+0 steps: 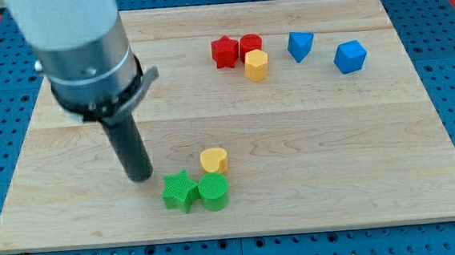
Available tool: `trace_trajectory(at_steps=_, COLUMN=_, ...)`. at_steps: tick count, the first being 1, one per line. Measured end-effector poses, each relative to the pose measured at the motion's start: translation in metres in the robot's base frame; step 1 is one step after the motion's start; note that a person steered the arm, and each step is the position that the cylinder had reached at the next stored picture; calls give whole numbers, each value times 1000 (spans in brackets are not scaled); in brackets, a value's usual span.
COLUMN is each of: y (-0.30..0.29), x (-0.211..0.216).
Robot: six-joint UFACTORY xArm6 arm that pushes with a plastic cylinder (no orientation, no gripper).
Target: Push the green star at the bottom of the yellow heart
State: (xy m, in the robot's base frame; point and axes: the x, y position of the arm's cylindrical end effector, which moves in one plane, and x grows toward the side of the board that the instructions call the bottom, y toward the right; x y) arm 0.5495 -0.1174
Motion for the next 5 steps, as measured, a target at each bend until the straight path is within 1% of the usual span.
trace_trajectory(at_steps=1, y=4, x=21)
trace_trajectory(at_steps=2, y=10, x=20)
trace_trajectory(at_steps=3, y=33, x=17)
trace_trajectory(at_steps=4, y=69, x=17)
trace_trajectory(at_steps=5, y=87, x=17)
